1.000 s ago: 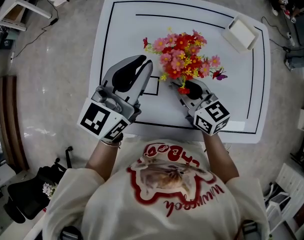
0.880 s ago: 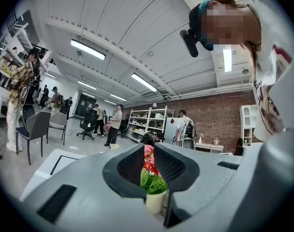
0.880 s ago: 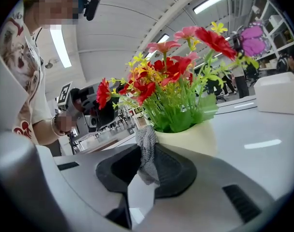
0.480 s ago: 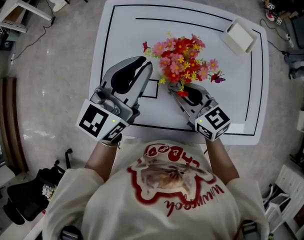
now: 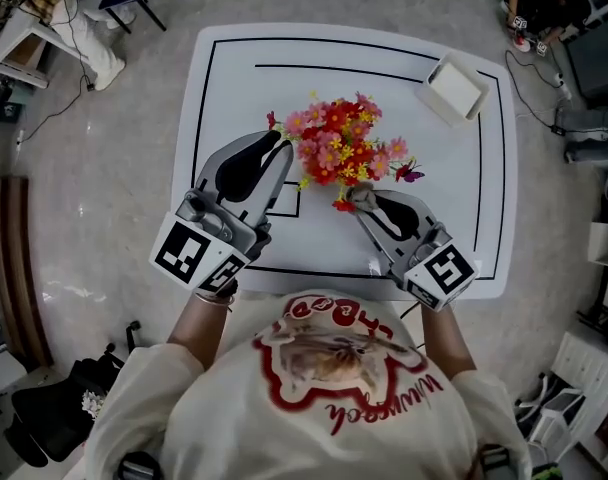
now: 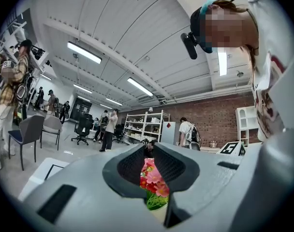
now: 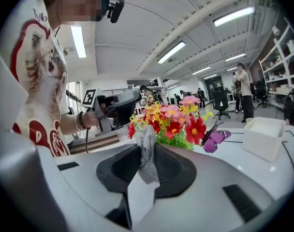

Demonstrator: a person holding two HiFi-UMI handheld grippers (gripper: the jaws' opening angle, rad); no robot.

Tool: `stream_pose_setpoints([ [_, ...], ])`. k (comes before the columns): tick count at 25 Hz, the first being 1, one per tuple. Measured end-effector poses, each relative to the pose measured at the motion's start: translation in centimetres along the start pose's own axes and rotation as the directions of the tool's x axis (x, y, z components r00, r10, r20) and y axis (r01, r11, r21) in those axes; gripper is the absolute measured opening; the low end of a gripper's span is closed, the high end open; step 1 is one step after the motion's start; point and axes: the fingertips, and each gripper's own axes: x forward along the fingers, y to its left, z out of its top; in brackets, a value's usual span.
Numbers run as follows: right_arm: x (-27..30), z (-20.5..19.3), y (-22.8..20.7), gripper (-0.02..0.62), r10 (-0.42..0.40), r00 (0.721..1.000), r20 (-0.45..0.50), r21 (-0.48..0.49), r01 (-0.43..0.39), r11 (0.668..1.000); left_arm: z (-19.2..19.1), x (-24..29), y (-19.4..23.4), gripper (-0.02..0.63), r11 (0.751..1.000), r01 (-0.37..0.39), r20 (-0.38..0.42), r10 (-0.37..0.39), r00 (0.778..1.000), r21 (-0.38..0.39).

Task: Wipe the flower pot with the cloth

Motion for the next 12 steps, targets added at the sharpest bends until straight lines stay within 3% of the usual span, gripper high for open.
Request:
stream_pose_setpoints([
  [12,-3.1,7.4,-0.1,0.075,0.009,0.995,0.094,-0.105,0.001,0.994,1.9,2.0,-1.9,0.063,0.995,0.097,0.02,-0.098,0.995,0.026],
])
